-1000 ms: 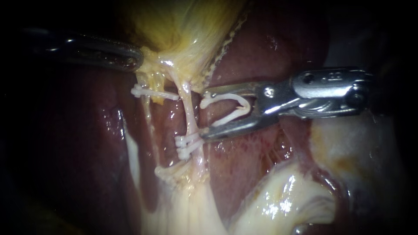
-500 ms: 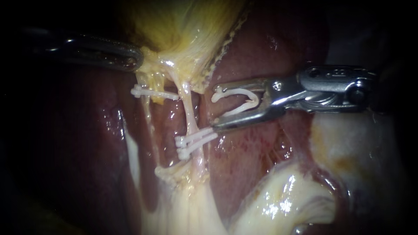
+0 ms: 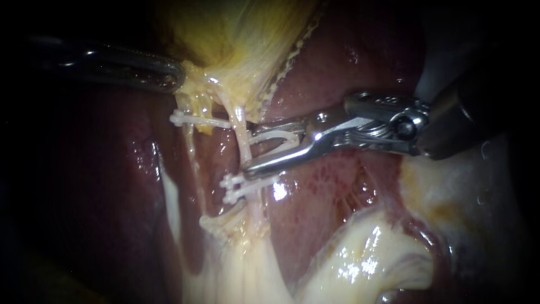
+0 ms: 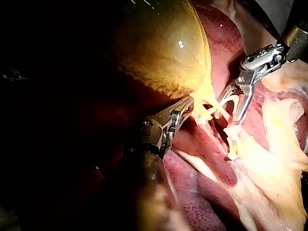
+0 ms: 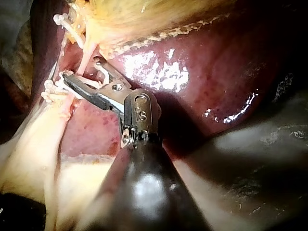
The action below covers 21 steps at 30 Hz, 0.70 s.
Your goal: Clipping third clip right tube
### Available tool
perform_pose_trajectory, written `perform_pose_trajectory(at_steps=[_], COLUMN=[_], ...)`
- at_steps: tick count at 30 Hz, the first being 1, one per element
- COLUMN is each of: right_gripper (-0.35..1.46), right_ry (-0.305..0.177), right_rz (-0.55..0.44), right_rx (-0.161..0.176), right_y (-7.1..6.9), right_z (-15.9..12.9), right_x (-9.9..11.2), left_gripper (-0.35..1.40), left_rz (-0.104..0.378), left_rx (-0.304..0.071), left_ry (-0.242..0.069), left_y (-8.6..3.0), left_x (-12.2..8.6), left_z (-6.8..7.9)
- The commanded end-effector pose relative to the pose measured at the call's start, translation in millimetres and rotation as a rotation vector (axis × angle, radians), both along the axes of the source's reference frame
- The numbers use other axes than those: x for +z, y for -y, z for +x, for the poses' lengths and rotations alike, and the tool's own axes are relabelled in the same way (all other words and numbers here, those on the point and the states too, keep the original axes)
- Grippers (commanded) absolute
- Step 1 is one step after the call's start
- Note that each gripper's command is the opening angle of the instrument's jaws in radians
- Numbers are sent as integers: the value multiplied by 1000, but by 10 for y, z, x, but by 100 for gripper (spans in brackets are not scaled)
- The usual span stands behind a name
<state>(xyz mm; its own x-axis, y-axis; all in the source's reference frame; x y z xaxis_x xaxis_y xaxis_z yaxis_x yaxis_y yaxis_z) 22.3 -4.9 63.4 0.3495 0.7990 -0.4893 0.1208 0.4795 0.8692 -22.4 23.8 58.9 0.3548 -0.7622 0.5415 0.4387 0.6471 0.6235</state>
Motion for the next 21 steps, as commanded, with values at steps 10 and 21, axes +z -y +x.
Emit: perform_pose_trajectory(at_steps=[10, 21], right_gripper=[48, 44], right_ry=[-150, -218], right_rz=[143, 208], right_rx=[97, 159], right_y=[4, -17], right_z=[20, 15], right_x=[-16, -44], left_gripper=[-35, -35], left_rz=[0, 0], left_rx=[-1, 0], left_ry=[0, 0], left_y=[0, 0], left_x=[0, 0], left_z=[-1, -1])
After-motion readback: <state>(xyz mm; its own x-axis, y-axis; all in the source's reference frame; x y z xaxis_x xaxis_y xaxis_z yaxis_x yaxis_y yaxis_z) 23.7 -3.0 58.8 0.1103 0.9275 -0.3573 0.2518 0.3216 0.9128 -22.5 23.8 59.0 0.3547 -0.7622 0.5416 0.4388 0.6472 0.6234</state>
